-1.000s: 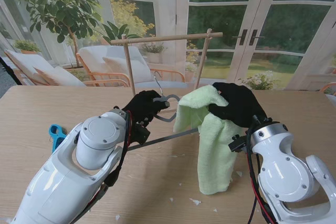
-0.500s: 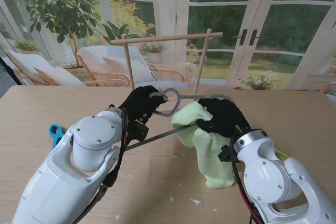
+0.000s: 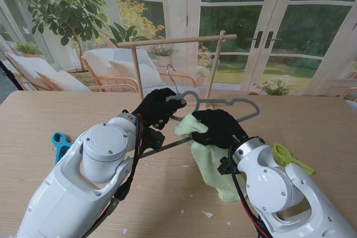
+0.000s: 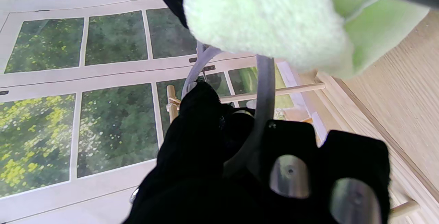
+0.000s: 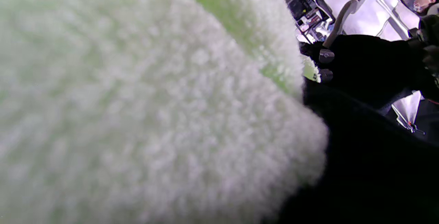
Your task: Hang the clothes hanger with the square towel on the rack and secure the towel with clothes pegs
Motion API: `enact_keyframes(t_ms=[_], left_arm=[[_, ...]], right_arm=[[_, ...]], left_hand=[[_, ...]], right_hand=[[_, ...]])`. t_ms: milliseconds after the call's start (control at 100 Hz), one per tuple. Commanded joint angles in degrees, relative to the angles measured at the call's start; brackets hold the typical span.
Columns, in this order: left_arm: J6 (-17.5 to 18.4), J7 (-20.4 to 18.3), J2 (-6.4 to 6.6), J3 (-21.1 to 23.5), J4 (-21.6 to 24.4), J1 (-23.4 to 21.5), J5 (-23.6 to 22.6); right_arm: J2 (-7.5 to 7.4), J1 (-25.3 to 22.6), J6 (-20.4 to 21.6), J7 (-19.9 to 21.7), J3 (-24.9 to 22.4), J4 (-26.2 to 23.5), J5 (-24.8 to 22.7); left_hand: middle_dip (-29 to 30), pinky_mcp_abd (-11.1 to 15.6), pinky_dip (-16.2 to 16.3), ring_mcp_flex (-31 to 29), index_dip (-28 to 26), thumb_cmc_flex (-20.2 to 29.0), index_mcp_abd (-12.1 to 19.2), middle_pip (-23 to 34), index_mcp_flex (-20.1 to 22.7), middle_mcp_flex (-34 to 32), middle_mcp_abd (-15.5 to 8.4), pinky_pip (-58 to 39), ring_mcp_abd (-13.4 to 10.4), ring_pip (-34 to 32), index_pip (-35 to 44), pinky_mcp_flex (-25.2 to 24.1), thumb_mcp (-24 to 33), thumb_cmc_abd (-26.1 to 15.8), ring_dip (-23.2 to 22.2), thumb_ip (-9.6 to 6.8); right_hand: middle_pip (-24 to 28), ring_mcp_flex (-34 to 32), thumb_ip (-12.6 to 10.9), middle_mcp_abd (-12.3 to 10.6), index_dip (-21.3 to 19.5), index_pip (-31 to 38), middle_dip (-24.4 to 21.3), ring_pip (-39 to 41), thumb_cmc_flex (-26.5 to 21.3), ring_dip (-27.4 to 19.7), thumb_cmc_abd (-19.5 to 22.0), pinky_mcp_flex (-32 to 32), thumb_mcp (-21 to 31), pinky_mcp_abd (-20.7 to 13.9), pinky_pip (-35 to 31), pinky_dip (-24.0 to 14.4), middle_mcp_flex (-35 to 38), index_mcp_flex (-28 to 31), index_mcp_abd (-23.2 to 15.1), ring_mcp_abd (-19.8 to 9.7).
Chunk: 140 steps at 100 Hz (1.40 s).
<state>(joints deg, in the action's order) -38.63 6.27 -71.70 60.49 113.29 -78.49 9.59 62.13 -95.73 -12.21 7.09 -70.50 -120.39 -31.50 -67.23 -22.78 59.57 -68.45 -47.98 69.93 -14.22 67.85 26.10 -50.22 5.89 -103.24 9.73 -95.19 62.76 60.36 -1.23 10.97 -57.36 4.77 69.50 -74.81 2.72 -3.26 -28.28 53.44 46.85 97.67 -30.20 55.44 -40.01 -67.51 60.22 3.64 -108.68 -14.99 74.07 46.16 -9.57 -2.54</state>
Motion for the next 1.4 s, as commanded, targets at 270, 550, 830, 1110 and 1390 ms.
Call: enact_keyframes(t_ms=[270,550,830,1110,1390], left_arm=[[0.9,-1.8,0.3,2.4,2.2,-0.9,-0.5],[1.6,-2.5,0.57,2.7,2.2,-1.0,-0.4],[3.0,0.3,-0.43,-1.1,0.8,0.2,-2.7],[5.3,3.2,-1.18,-2.3,1.2,0.0,-3.3],[5.9,2.7,-0.78,-1.8,1.6,-0.5,-4.3]], right_arm=[[1.54,-2.7,-6.3,-4.9,-2.2,-0.5,-5.8],[1.89,-4.3,-6.8,-5.9,-4.4,-1.1,-4.1],[2.16,-1.0,-5.4,-6.1,0.7,-0.1,-0.3],[2.83,2.8,-9.2,-7.6,5.7,1.6,0.7],[2.64,1.8,-8.8,-7.8,5.4,1.2,-1.6]], left_hand=[[-2.0,3.0,1.5,-4.2,-0.6,4.0,-3.7,9.0,-1.2,-2.3,0.5,-16.7,-7.8,-5.8,0.8,2.1,0.6,-5.0,-0.1,-1.53],[-2.0,2.8,1.5,-4.2,-0.6,4.0,-3.7,9.0,-1.2,-2.3,0.5,-16.7,-7.7,-5.8,0.8,2.1,0.6,-4.9,-0.2,-1.58],[-2.0,2.8,1.5,-4.2,-0.7,4.0,-3.4,9.0,-1.3,-2.3,0.5,-16.7,-7.7,-5.8,0.8,2.1,0.5,-5.1,-0.2,-1.49],[-2.1,2.8,1.5,-4.2,-0.9,4.0,-3.3,9.2,-1.6,-2.3,0.2,-16.7,-7.7,-5.8,1.1,2.1,0.3,-5.2,-0.3,-1.39],[-2.1,2.7,1.5,-4.2,-0.8,4.0,-3.3,9.2,-1.5,-2.3,0.2,-16.7,-7.6,-5.8,1.1,2.1,0.3,-5.2,-0.3,-1.4]], right_hand=[[1.2,-0.4,0.6,-2.5,3.7,0.8,-0.5,5.7,-4.9,0.1,5.4,-4.4,1.2,-13.5,-11.3,-45.7,6.0,2.6,1.7,1.6],[1.3,-0.4,0.8,-2.5,4.5,1.0,-0.5,5.7,-5.1,0.1,6.4,-4.4,0.1,-13.1,-11.3,-45.9,5.6,1.6,2.9,1.8],[1.0,-0.4,0.9,-2.7,5.8,0.6,-0.7,5.6,-4.1,-0.1,6.9,-4.4,-0.7,-13.0,-11.3,-45.7,5.5,1.0,4.8,1.4],[-0.9,-0.5,0.9,-2.5,7.3,1.0,-2.1,5.0,-3.3,-0.9,7.0,-4.4,-0.9,-13.5,-11.3,-43.4,5.1,0.0,7.6,0.2],[-14.2,-0.6,-1.8,2.6,-4.1,-18.7,-13.6,-13.2,13.5,-16.6,12.6,-0.3,-10.2,-2.7,-2.0,-18.7,-7.9,-5.4,14.4,5.2]])
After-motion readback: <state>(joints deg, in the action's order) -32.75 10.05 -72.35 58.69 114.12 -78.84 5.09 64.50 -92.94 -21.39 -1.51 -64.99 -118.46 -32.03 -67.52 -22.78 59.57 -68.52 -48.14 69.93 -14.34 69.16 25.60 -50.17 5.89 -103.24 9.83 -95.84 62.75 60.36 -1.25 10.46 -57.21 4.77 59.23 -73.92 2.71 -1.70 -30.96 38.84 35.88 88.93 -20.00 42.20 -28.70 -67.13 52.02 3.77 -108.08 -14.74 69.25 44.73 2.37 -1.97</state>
